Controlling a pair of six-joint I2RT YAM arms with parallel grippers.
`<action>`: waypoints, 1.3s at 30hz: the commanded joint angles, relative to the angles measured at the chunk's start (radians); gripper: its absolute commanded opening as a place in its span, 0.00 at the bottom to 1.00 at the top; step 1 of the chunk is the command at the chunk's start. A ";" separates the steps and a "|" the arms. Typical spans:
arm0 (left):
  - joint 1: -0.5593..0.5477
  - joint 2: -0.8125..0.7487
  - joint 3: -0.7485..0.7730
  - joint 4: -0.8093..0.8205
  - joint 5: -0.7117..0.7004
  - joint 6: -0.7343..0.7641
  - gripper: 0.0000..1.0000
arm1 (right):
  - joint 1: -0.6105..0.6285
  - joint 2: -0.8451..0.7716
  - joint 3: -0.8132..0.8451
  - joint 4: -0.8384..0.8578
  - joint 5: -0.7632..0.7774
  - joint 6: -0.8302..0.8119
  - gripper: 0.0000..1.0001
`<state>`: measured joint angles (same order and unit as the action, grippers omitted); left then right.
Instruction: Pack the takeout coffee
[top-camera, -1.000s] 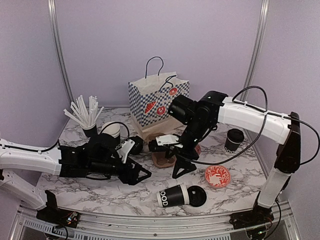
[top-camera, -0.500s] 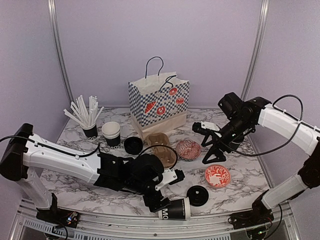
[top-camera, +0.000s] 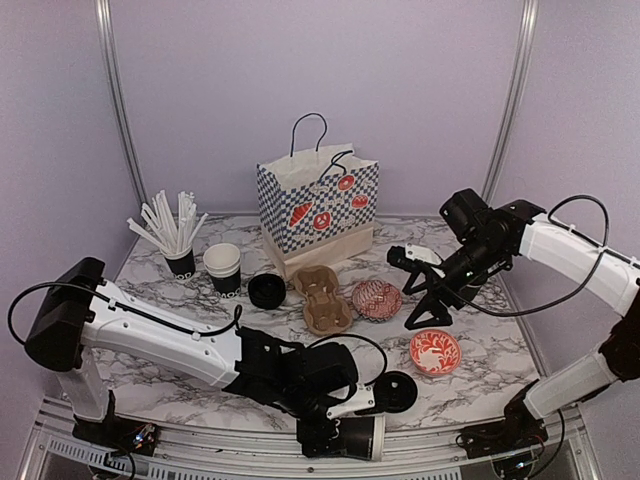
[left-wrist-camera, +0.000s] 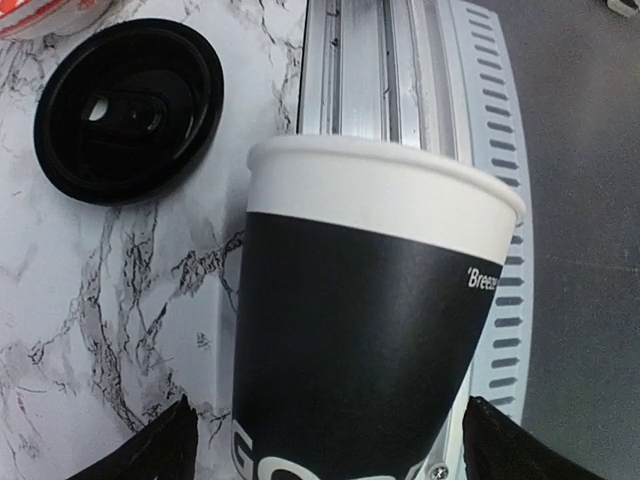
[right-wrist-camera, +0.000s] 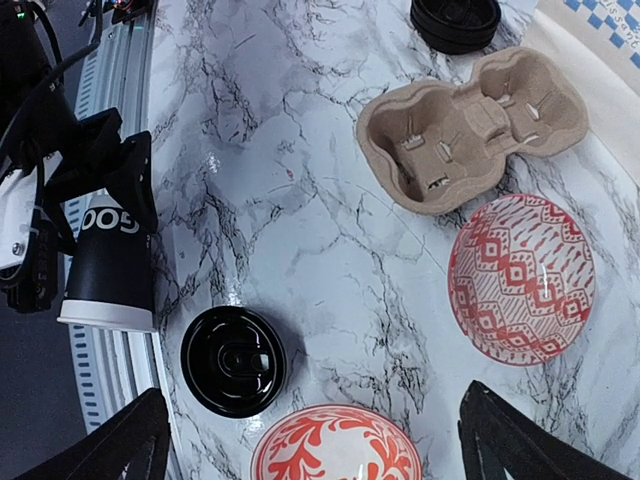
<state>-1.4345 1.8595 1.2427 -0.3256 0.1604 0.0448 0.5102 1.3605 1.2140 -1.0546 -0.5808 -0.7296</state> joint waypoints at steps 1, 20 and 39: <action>-0.012 0.033 0.036 -0.097 0.042 0.077 0.92 | -0.009 0.021 0.013 0.018 -0.031 0.006 0.98; -0.019 0.014 0.079 -0.138 -0.026 0.148 0.74 | -0.009 0.017 0.033 -0.002 -0.116 0.019 0.93; 0.241 -0.343 -0.241 0.528 -0.195 -0.248 0.73 | 0.191 0.145 0.276 -0.022 -0.305 0.002 0.79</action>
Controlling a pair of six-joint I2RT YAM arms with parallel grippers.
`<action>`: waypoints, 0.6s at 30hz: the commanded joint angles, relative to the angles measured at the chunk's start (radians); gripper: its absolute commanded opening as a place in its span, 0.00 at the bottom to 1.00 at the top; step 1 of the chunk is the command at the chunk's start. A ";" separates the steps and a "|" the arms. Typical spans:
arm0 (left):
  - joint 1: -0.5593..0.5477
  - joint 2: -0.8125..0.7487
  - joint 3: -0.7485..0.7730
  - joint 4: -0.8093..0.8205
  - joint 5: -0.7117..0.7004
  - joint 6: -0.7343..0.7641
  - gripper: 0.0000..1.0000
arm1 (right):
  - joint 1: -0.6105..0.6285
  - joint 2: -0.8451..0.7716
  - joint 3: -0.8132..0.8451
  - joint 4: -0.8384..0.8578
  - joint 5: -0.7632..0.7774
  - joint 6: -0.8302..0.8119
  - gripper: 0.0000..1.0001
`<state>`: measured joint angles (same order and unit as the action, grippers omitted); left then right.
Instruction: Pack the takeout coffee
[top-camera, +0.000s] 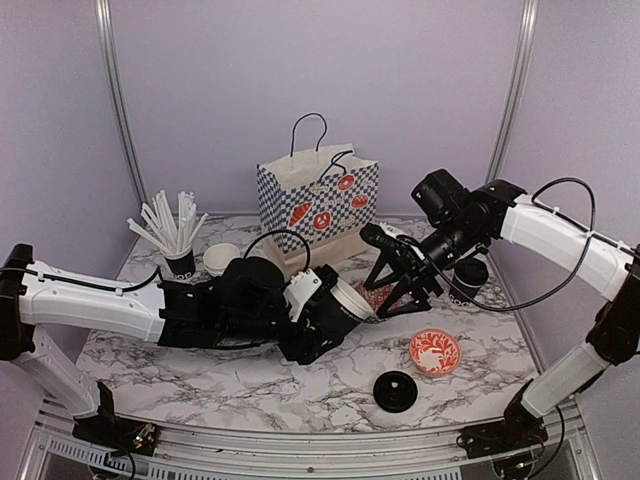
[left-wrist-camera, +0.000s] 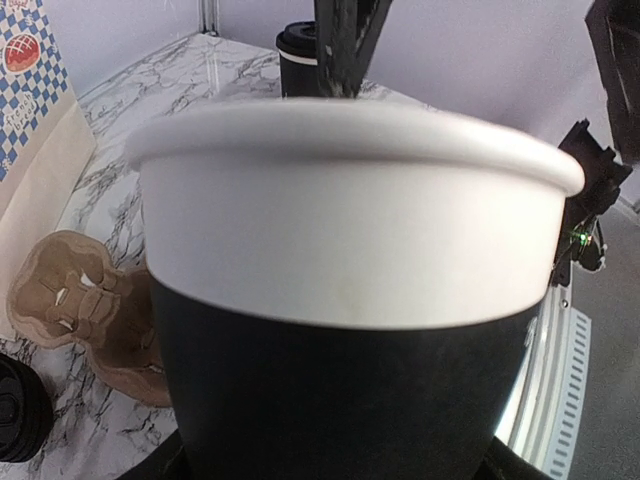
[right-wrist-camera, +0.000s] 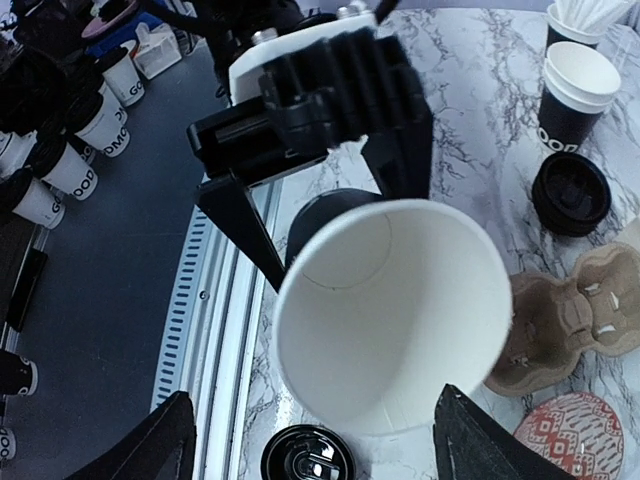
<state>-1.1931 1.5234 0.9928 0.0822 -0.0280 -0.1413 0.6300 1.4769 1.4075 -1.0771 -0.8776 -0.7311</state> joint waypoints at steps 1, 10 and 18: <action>0.000 -0.005 0.012 0.121 -0.006 -0.064 0.73 | 0.086 0.042 0.098 -0.002 0.000 0.004 0.77; 0.001 -0.012 0.006 0.102 -0.074 -0.085 0.80 | 0.145 0.097 0.146 -0.003 0.067 0.025 0.13; 0.001 -0.116 -0.075 -0.073 -0.211 -0.096 0.99 | 0.271 0.122 0.115 0.056 0.389 0.030 0.00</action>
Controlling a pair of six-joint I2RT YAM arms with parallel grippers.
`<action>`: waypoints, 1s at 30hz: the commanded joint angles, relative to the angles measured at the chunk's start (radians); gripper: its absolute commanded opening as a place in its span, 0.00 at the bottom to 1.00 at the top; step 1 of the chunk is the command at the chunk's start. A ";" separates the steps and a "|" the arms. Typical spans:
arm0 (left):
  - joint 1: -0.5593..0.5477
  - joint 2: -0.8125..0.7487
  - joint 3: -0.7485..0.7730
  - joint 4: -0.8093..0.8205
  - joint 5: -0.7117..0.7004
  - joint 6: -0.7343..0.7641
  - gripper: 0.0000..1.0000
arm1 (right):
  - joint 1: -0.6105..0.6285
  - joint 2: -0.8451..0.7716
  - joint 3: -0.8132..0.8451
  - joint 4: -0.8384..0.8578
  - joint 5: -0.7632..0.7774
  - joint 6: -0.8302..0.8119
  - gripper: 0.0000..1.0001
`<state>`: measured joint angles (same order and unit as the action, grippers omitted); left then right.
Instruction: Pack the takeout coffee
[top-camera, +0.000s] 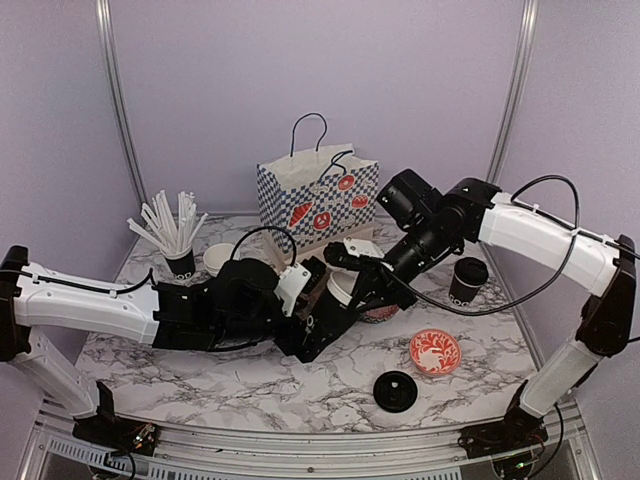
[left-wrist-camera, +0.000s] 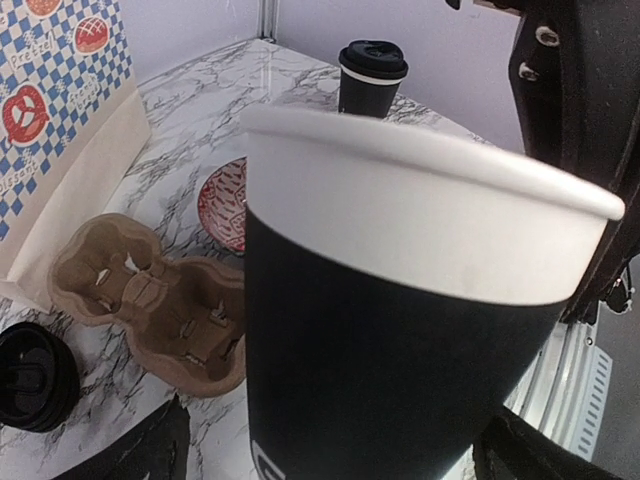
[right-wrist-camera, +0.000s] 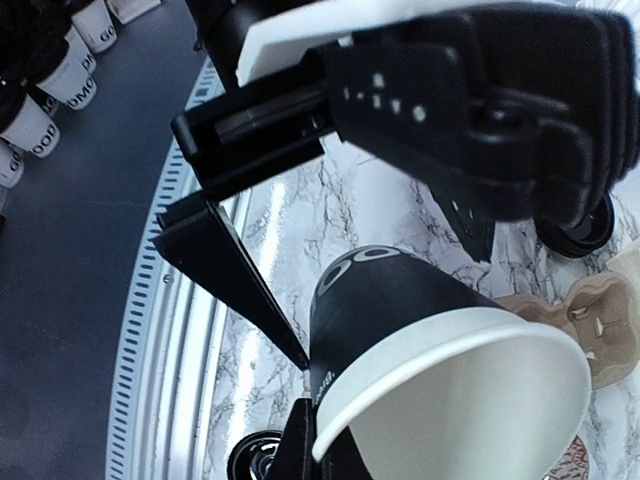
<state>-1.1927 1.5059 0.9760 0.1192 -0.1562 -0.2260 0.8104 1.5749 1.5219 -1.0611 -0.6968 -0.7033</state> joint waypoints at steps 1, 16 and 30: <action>0.001 -0.129 -0.076 -0.134 -0.093 -0.015 0.99 | 0.123 0.036 -0.005 0.044 0.272 -0.004 0.00; 0.070 -0.505 -0.244 -0.432 -0.412 -0.269 0.99 | 0.383 0.262 0.014 0.056 0.597 -0.031 0.00; 0.070 -0.430 -0.185 -0.410 -0.356 -0.199 0.97 | 0.409 0.098 0.001 0.026 0.647 -0.037 0.65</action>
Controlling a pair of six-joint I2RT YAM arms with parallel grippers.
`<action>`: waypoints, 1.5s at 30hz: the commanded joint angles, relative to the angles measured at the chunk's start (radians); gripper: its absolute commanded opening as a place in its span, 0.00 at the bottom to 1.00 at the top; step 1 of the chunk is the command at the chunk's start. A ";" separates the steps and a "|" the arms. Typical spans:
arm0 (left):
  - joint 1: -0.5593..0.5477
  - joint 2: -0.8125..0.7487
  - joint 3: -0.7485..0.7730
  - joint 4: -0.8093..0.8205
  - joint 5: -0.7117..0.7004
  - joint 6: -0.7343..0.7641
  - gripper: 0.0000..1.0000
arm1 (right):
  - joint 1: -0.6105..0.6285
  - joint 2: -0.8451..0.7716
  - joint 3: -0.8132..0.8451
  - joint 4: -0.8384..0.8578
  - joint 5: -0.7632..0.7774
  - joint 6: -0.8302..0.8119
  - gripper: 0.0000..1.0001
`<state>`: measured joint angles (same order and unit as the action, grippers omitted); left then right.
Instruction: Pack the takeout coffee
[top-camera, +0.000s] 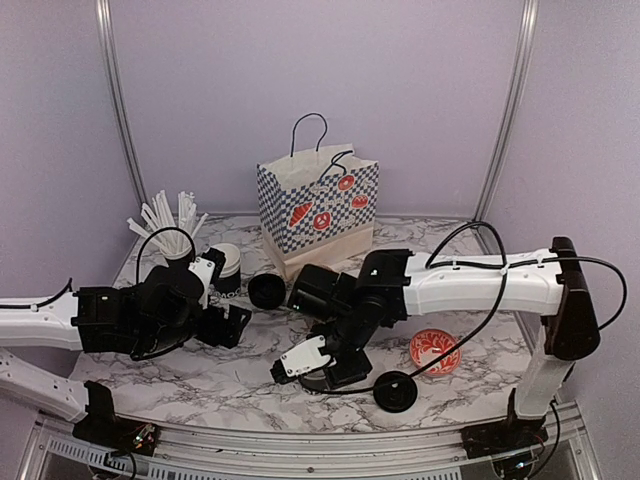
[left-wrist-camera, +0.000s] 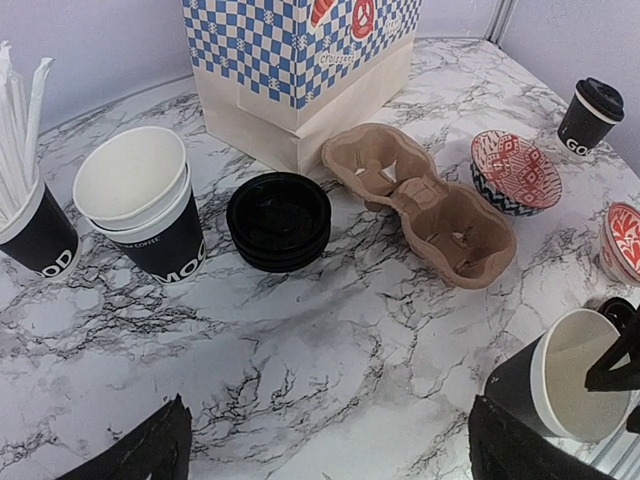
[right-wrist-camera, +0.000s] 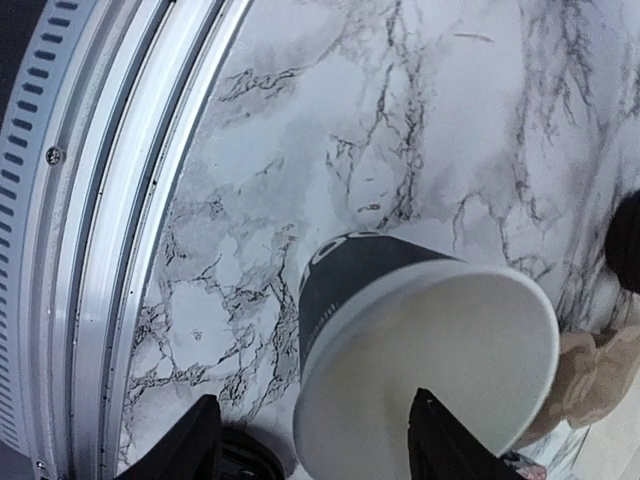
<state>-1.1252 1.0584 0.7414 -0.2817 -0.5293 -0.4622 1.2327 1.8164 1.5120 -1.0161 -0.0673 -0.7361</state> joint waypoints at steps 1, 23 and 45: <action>0.002 0.023 0.059 -0.007 0.019 0.047 0.96 | -0.029 -0.183 -0.001 -0.022 0.011 -0.007 0.67; 0.022 0.098 0.157 0.033 -0.003 0.129 0.84 | -0.102 -0.622 -0.747 0.176 -0.046 -0.134 0.56; 0.022 0.097 0.149 0.027 0.004 0.132 0.84 | -0.061 -0.500 -0.867 0.361 0.095 -0.128 0.28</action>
<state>-1.1072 1.1625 0.8707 -0.2596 -0.5171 -0.3389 1.1633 1.3056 0.6426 -0.7094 -0.0254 -0.8692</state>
